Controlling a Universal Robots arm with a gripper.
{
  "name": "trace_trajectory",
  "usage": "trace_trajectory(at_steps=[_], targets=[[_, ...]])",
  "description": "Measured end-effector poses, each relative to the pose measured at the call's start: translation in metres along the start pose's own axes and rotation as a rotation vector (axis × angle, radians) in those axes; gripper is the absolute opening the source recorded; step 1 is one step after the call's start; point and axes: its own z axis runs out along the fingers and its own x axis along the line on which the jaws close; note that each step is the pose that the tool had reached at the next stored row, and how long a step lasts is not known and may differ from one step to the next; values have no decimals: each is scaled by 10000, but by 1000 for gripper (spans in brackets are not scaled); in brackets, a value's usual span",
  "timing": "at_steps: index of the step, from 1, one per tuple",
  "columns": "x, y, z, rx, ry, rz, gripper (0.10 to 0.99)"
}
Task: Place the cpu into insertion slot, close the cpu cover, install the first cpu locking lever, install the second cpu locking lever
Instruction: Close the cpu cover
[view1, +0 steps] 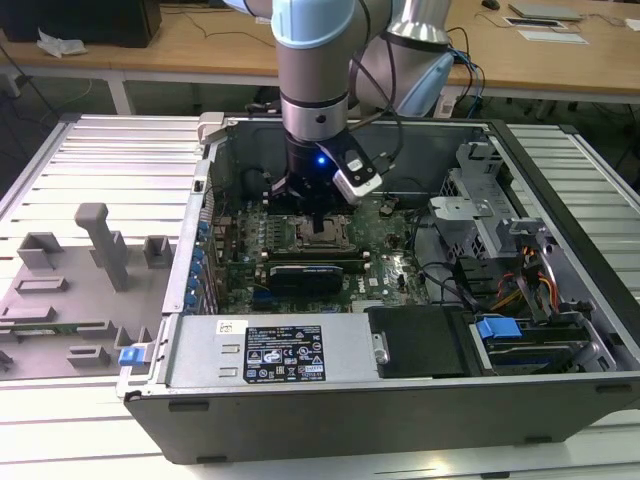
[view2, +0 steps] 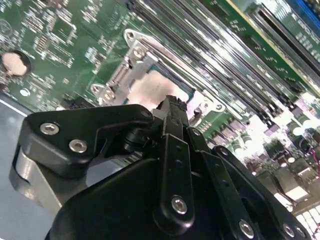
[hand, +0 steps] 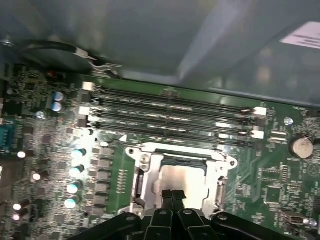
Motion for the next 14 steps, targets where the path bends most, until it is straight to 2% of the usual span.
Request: trace_trajectory(at_steps=[2,6,7,8,9,14], targets=[[-63,-8,5,16,7,-1,106],[-75,-10,6,18,8,1,106],[-78,-9,7,12,42,1,106],[-110,-14,12,-48,473,22,106],[-123,-16,12,-63,606,26,106],[-125,-15,-4,-64,606,28,106]])
